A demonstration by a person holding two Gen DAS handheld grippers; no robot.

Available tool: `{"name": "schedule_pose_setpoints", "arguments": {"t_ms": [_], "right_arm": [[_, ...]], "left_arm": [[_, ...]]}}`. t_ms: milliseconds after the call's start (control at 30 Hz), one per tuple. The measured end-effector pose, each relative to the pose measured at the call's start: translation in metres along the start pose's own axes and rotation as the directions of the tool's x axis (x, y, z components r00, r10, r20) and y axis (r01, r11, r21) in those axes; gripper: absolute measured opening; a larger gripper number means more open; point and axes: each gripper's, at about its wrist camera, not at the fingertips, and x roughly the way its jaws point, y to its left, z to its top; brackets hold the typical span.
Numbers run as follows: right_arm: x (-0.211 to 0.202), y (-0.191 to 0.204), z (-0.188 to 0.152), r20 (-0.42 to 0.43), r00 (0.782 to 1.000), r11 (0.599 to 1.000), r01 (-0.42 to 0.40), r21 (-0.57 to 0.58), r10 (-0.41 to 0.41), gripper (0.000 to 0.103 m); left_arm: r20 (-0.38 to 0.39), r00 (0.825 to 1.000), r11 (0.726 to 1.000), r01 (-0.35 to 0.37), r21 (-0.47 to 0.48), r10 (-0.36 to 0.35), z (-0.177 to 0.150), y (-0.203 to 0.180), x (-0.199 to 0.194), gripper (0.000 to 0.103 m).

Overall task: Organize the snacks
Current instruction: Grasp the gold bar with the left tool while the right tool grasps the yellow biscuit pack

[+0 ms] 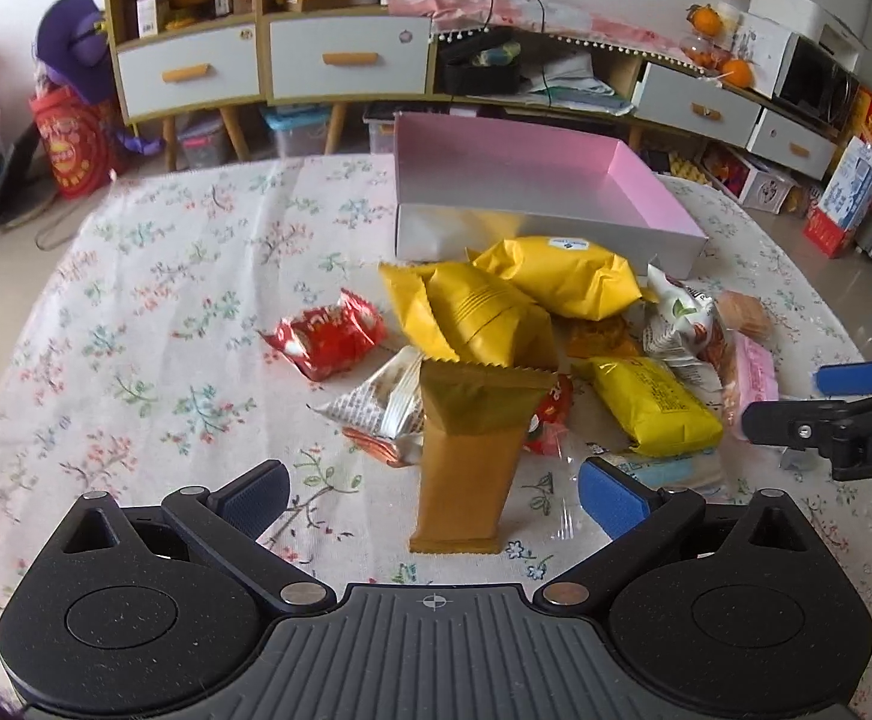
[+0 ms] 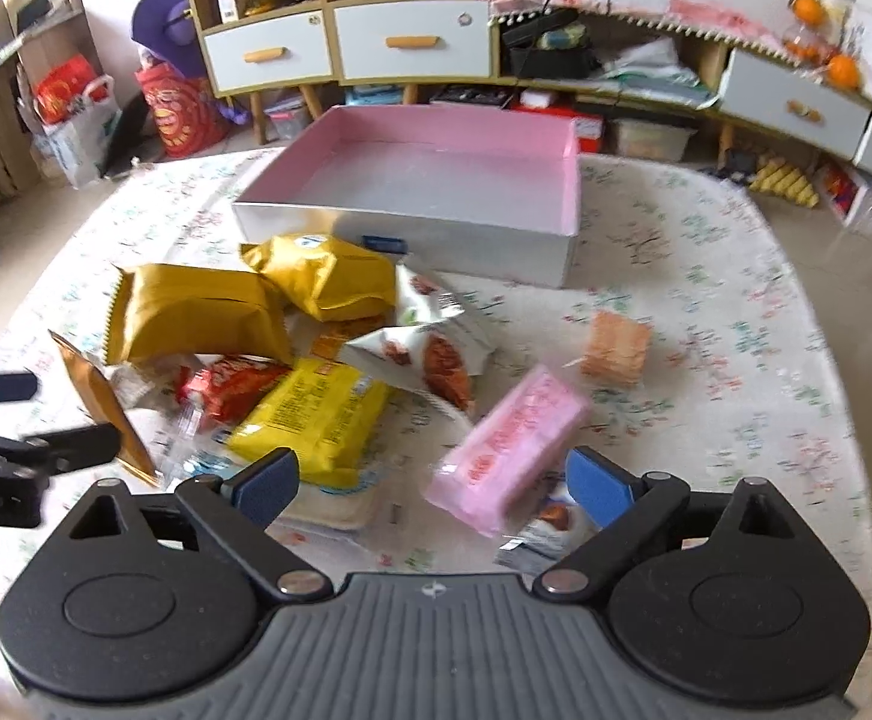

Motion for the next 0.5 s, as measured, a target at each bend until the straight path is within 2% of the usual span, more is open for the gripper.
{"name": "schedule_pose_setpoints", "arguments": {"t_ms": [167,333,500], "right_arm": [[0.011,0.009,0.01,-0.034,0.995,0.994,-0.094,0.047,0.096,0.085],[0.023,0.012,0.017,-0.065,0.982,0.98,-0.168,0.102,0.176,0.077],[0.034,0.011,0.017,-0.11,0.963,0.96,-0.224,0.17,0.244,0.07]], "left_arm": [[0.013,0.997,0.997,0.071,-0.029,-0.07,-0.001,0.004,0.007,0.099],[0.032,0.994,0.994,0.102,-0.031,-0.101,-0.006,0.004,0.011,0.087],[0.038,0.994,0.994,0.101,-0.03,-0.099,-0.011,0.003,0.02,0.073]]}}
